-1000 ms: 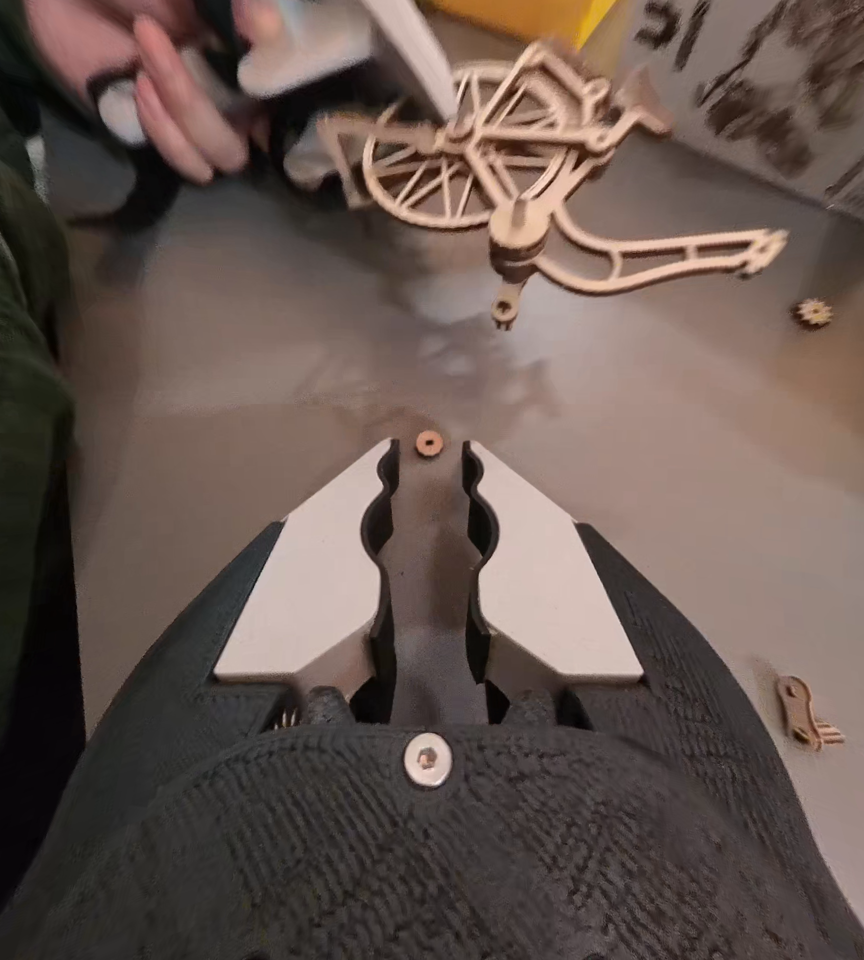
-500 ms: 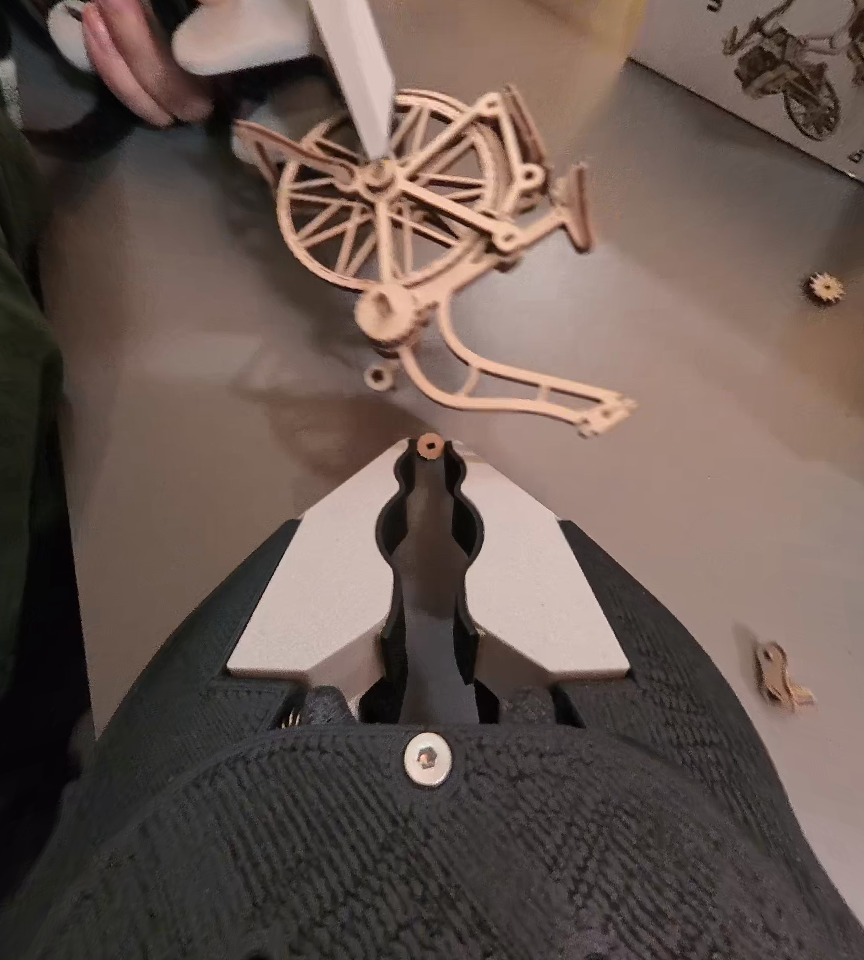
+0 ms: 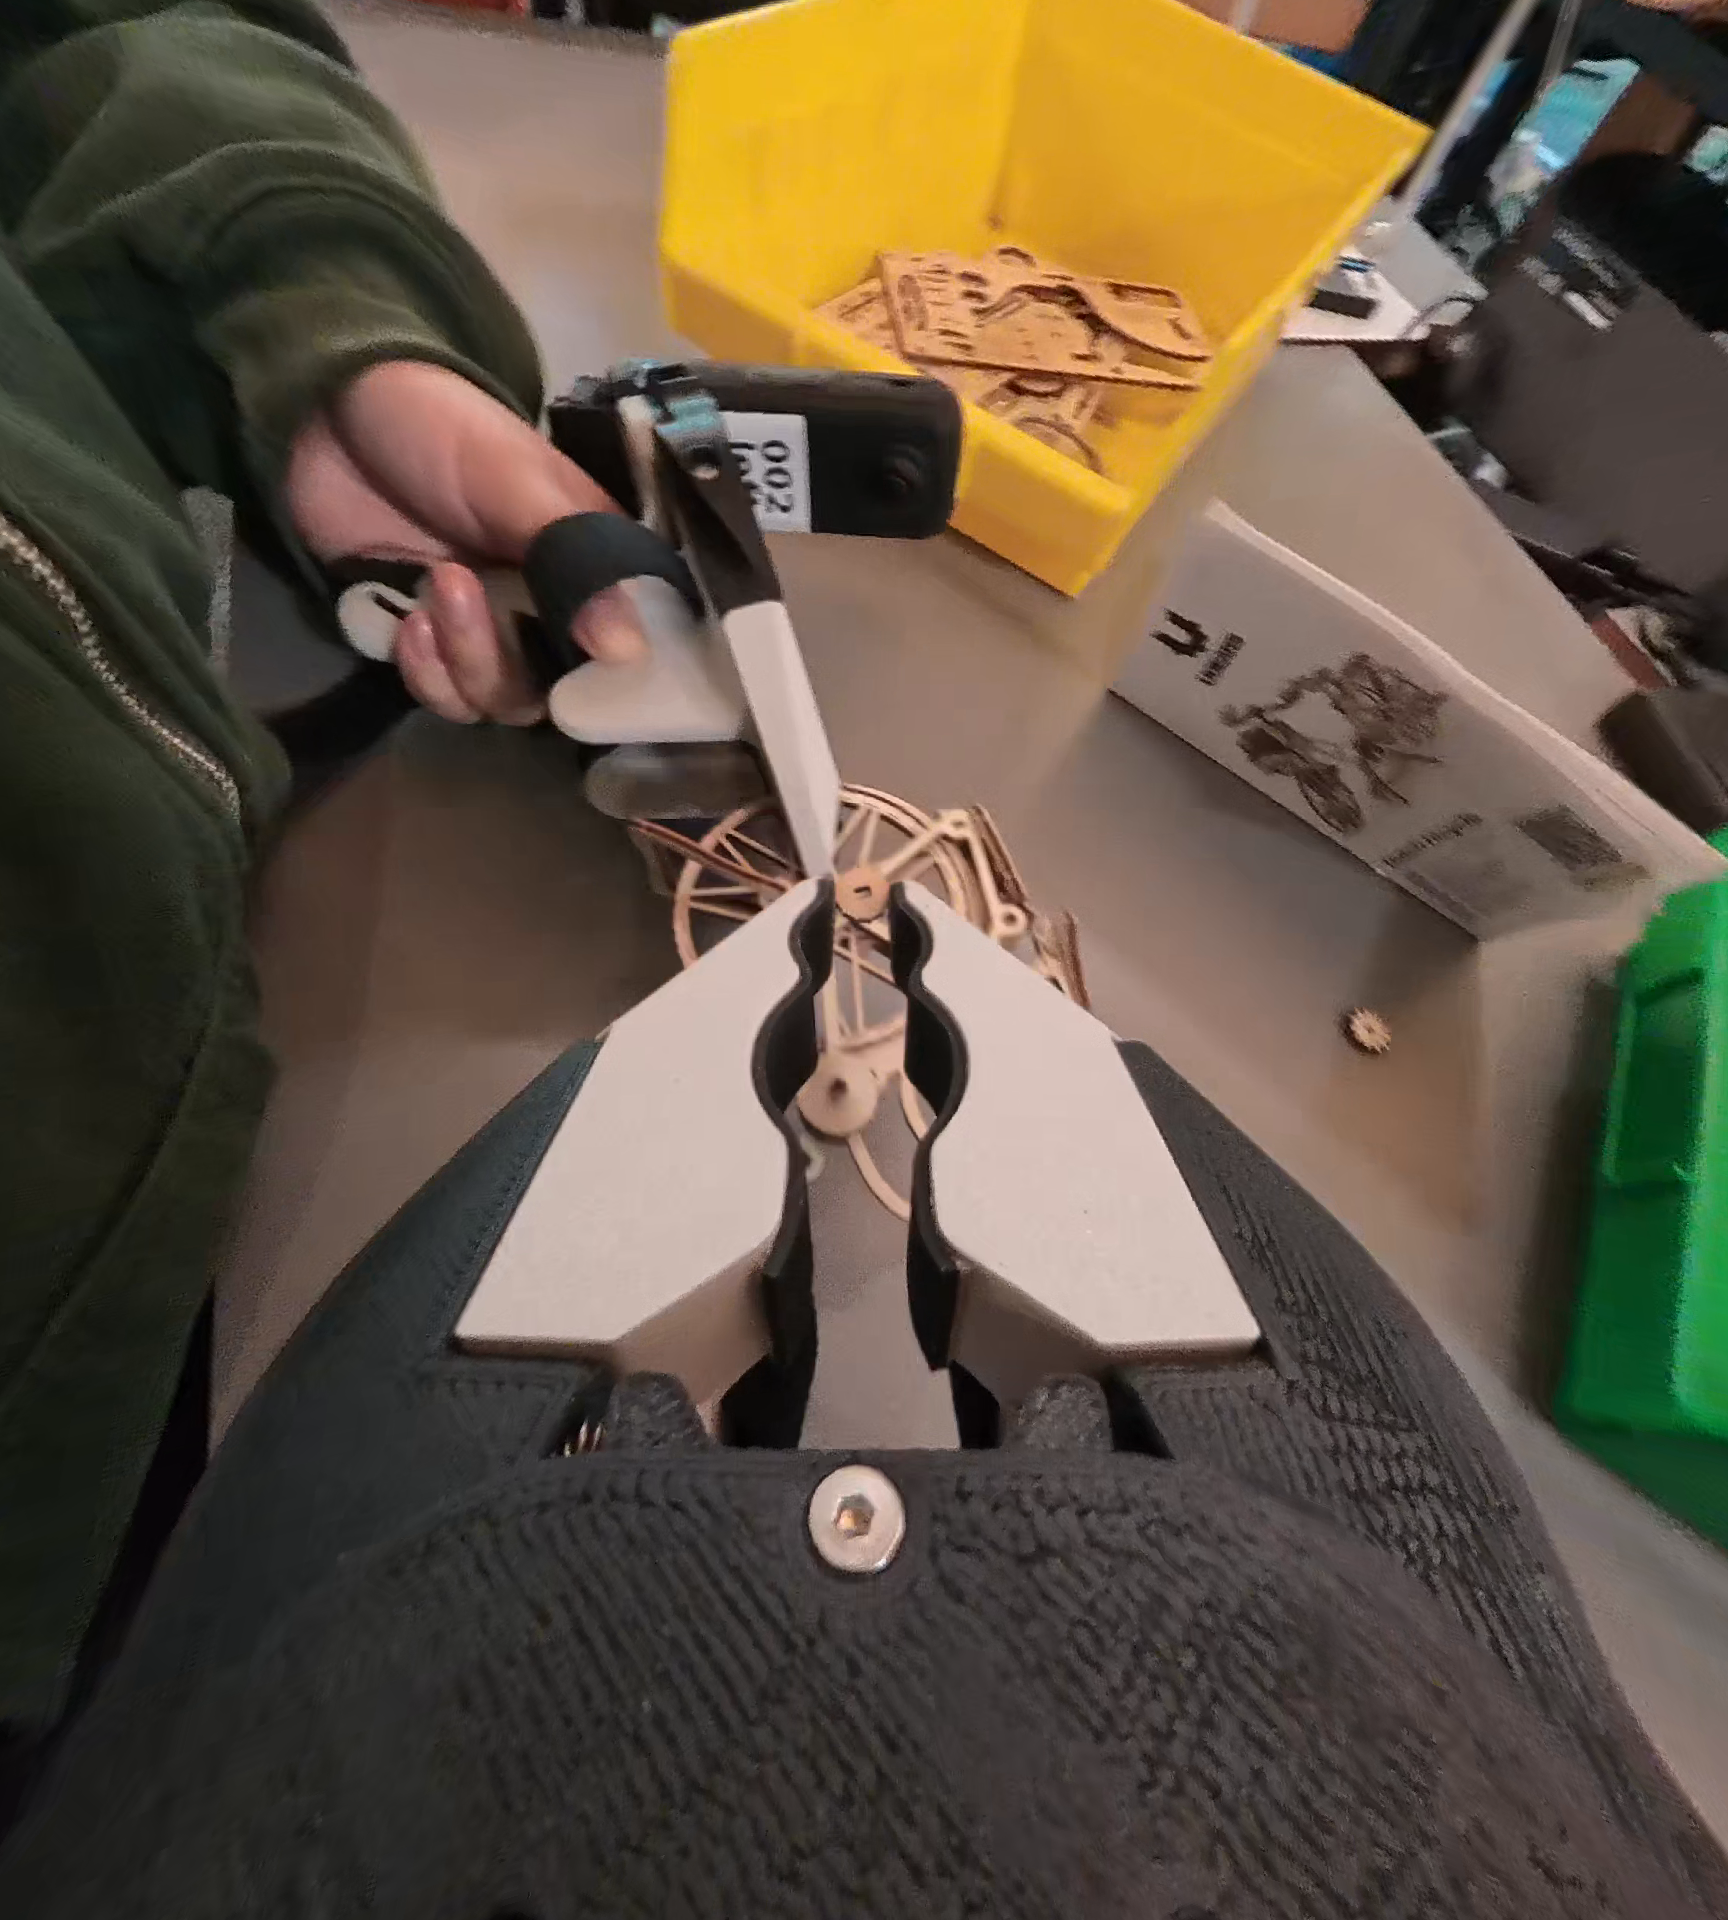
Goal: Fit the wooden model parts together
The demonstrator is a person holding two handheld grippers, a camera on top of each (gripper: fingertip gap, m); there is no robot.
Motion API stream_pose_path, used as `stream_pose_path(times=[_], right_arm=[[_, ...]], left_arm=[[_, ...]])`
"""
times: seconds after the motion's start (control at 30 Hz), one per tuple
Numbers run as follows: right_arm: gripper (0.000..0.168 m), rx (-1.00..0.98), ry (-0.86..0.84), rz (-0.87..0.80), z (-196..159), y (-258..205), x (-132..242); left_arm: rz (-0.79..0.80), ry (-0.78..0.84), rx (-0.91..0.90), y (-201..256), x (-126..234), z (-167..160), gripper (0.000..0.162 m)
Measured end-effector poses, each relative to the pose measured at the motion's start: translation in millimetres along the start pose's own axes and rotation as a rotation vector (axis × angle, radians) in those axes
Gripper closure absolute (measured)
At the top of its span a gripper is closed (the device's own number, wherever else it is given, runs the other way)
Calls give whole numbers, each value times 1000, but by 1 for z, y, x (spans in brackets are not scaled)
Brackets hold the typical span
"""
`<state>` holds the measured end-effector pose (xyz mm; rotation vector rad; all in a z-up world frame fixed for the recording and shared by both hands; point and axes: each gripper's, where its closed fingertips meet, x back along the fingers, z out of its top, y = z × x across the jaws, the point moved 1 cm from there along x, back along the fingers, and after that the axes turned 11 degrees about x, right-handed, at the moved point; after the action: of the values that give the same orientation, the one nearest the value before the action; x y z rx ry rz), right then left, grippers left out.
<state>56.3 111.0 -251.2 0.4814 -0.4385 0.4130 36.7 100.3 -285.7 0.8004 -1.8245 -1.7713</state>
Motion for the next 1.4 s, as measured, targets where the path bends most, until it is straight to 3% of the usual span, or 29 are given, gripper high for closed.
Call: stream_pose_path(times=[0.5,1.1,1.4], right_arm=[[160,101,-89,117,-7,-10,-18],[160,333,-58,370,-10,-20,-13],[160,326,4,433,-12,-25,-9]], left_arm=[[0,-3,1,0,0,-1,156],[18,-64,17,-2,-2,-10,156],[29,-112,19,-3,-4,-16,156]])
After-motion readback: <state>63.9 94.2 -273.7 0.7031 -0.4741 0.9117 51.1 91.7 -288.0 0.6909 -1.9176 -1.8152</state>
